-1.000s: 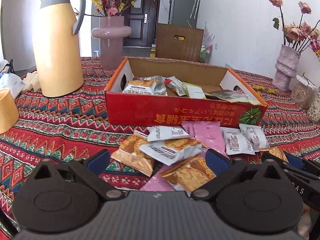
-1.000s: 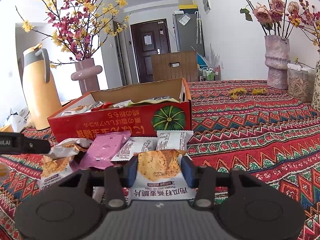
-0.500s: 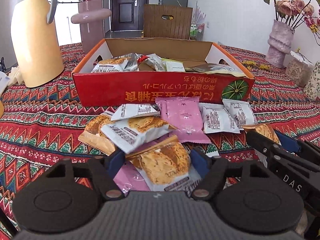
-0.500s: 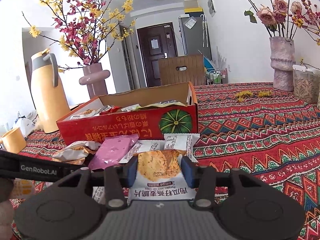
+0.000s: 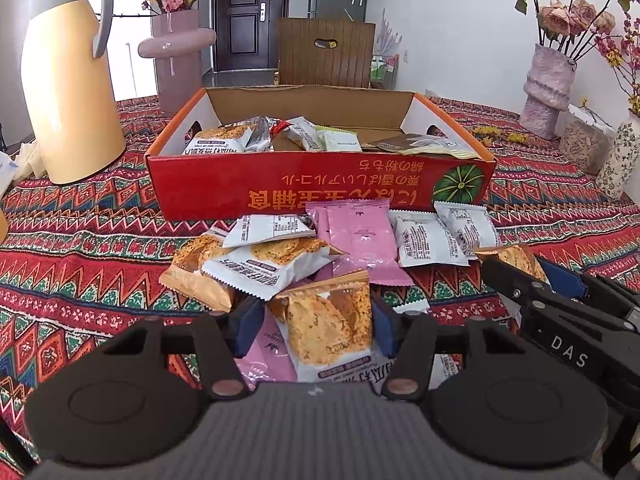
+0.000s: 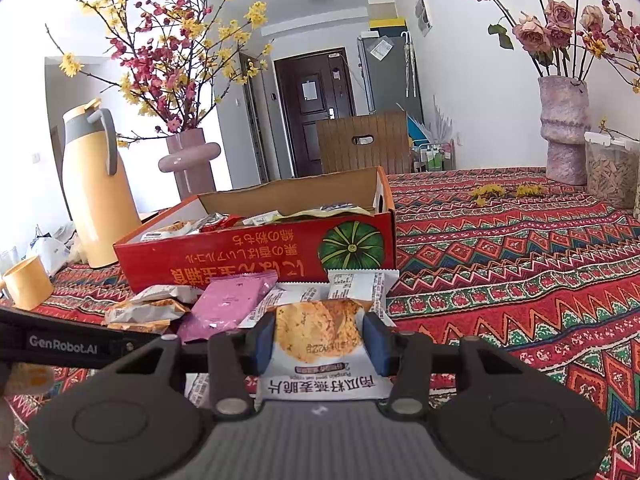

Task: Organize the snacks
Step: 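Carry both held cookie packets over and into the box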

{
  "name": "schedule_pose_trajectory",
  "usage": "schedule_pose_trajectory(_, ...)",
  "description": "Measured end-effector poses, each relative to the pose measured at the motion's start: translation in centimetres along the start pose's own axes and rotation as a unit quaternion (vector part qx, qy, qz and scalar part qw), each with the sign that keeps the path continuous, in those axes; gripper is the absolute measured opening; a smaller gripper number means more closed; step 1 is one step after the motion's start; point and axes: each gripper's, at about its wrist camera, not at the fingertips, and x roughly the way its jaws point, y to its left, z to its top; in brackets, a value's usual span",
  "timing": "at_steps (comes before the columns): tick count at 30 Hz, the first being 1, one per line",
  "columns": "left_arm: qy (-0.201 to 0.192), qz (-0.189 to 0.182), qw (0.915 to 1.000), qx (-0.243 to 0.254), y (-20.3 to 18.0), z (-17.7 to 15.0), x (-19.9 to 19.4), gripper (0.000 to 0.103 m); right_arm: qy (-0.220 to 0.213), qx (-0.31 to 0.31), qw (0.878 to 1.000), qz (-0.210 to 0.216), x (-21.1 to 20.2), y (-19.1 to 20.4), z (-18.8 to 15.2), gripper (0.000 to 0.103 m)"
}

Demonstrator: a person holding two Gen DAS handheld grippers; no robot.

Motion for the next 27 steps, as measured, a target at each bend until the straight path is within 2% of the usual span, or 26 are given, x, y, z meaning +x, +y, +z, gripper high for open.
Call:
schedule_pose_trajectory(6, -0.024, -0.018, 0.9995, 0.015, -0.1, 0.2, -1.6, 0.057, -0.005, -0.005, 1.000, -0.006, -0.2, 0.2, 0.0, 0.046)
schedule_pose_trajectory(15, -0.079, -0.039, 0.9956, 0.033, -0.2, 1.8, -4.3, 0.057, -0.022, -0.011, 1.000, -0.005, -1.1, 0.7, 1.0, 0.046)
schedule_pose_trajectory(20, -0.110, -0.034, 0.9927, 0.038, -0.2, 3.4, -5.0, 0.057, -0.047, -0.019, 0.999, -0.008, -1.5, 1.3, 2.6, 0.046)
schedule_pose_trajectory(27, -0.142, -0.008, 0.9892, 0.036, 0.2, 6.1, -5.0, 0.057, -0.076, -0.020, 0.997, -0.015, -0.9, 1.5, 5.3, 0.046)
